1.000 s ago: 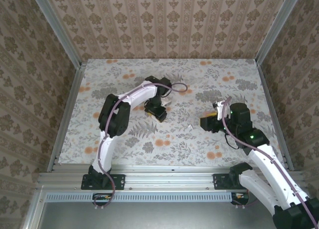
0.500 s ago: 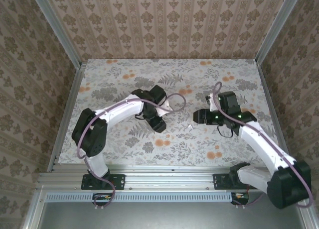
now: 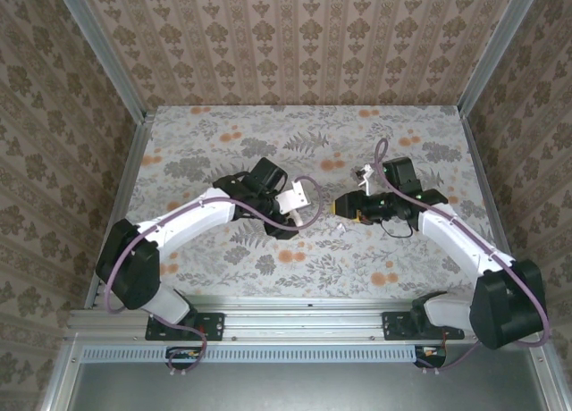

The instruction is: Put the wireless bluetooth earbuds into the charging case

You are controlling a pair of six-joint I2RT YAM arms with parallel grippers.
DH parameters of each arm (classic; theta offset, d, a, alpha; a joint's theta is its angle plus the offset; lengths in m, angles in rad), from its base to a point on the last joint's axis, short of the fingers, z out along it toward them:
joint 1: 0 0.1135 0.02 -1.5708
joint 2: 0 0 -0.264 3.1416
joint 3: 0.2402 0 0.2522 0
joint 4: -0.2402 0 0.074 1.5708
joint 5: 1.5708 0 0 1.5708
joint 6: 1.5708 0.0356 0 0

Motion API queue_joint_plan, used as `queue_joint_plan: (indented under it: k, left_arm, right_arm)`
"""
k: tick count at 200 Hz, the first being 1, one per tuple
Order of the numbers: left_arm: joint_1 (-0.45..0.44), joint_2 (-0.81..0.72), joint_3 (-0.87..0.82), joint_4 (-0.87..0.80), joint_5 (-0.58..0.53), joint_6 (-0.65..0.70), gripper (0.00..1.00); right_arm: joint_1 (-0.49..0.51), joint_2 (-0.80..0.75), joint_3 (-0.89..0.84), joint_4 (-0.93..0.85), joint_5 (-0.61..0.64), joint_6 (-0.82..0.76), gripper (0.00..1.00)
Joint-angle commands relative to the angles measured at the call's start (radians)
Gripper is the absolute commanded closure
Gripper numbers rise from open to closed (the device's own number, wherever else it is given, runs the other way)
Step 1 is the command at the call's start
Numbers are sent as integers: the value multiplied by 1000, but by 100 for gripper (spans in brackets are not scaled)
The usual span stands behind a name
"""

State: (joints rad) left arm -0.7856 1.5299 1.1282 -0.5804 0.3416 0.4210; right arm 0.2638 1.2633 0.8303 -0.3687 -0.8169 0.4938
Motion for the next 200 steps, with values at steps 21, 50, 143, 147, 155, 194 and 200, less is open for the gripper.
queue_joint_plan:
  k: [21, 50, 143, 147, 155, 194, 200]
  left_arm:
    - [-16, -36, -21, 53, 22, 57, 50]
    - [-25, -51, -36, 79, 24, 44, 50]
    - [-37, -64, -26, 100, 0, 19, 50]
    - [-37, -62, -27, 100, -1, 18, 51]
    - [-38, -63, -28, 101, -4, 17, 50]
    - [-38, -46, -24, 98, -10, 11, 51]
    - [-38, -44, -23, 99, -10, 10, 51]
  right_arm:
    - [39, 47, 10, 76, -71, 51, 48]
    - [63, 80, 29, 103, -71, 63, 50]
    - [162, 234, 97, 207, -87, 93, 53]
    - [166, 238, 98, 211, -88, 94, 53]
    - [171, 242, 98, 217, -91, 95, 53]
    - [177, 241, 93, 222, -98, 91, 53]
    - [176, 237, 92, 217, -97, 87, 53]
